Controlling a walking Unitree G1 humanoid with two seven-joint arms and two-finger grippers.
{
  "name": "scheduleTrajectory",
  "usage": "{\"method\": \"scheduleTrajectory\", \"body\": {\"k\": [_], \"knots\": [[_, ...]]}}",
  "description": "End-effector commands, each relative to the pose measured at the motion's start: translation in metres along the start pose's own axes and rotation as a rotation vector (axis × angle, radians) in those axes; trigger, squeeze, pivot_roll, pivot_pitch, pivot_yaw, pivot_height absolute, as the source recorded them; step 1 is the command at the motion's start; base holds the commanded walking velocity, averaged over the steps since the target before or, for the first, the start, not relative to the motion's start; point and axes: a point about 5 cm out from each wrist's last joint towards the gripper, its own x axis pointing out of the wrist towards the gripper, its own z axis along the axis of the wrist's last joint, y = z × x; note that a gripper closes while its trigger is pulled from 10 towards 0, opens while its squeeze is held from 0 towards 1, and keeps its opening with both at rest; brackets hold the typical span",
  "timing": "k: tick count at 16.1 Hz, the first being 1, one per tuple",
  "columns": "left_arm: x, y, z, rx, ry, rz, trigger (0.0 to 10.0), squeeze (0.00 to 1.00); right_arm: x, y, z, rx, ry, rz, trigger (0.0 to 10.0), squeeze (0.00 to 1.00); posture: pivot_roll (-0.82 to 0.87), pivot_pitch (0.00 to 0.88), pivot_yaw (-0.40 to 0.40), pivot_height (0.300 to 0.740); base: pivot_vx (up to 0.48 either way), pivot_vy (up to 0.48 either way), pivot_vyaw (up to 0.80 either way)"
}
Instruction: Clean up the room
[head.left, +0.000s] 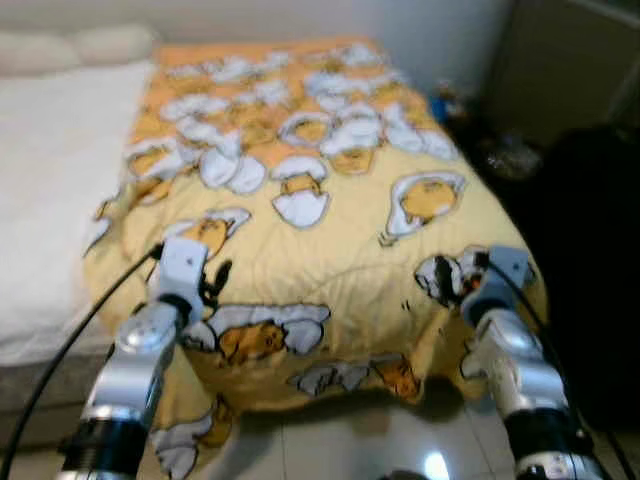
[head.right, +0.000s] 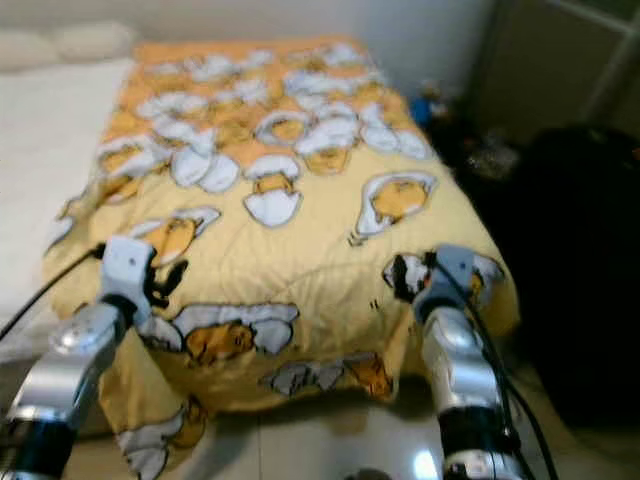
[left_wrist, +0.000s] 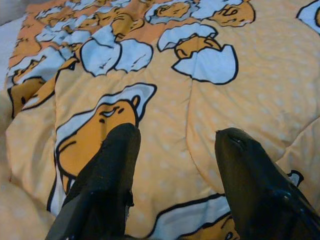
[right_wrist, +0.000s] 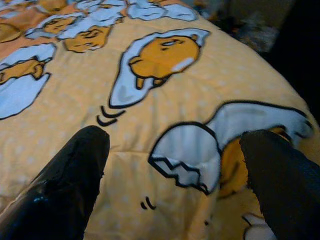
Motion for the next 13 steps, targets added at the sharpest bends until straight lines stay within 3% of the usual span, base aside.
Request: {"method": "scheduleTrajectory", "body": {"k": [1,4,8,9,10,13], "knots": [[0.003,-0.003,0.007,0.004,-0.022,-0.006,10.0,0.0,0.001,-0.006,0.006,-0.017,-0.019,-0.016,10.0,1.0,-0.05,0.0,0.055,0.74,0.0,0.379,-0.8],[0.003,-0.004,0.009,0.006,-0.026,-0.008,10.0,0.0,0.001,-0.005,0.005,-0.017,-0.02,-0.019,10.0,1.0,-0.05,0.0,0.055,0.74,0.0,0.376,-0.73],[0.002,-0.004,0.01,0.006,-0.032,-0.007,10.0,0.0,0.001,0.0,0.006,-0.035,-0.024,0.016,10.0,1.0,-0.05,0.0,0.055,0.74,0.0,0.376,0.0],[0.002,-0.004,0.01,0.005,-0.033,-0.006,10.0,0.0,0.001,0.002,0.006,-0.047,-0.019,0.04,10.0,0.7,-0.05,0.0,0.056,0.74,0.0,0.379,0.0],[0.002,-0.004,0.011,0.005,-0.034,-0.004,10.0,0.0,0.001,0.004,0.006,-0.067,-0.013,0.066,10.0,0.0,-0.05,0.0,0.057,0.74,0.0,0.382,0.0],[0.002,-0.003,0.012,0.002,-0.037,0.001,10.0,0.0,0.002,0.005,0.007,-0.098,-0.011,0.103,10.0,0.0,-0.05,0.0,0.058,0.74,0.0,0.377,0.0]]}}
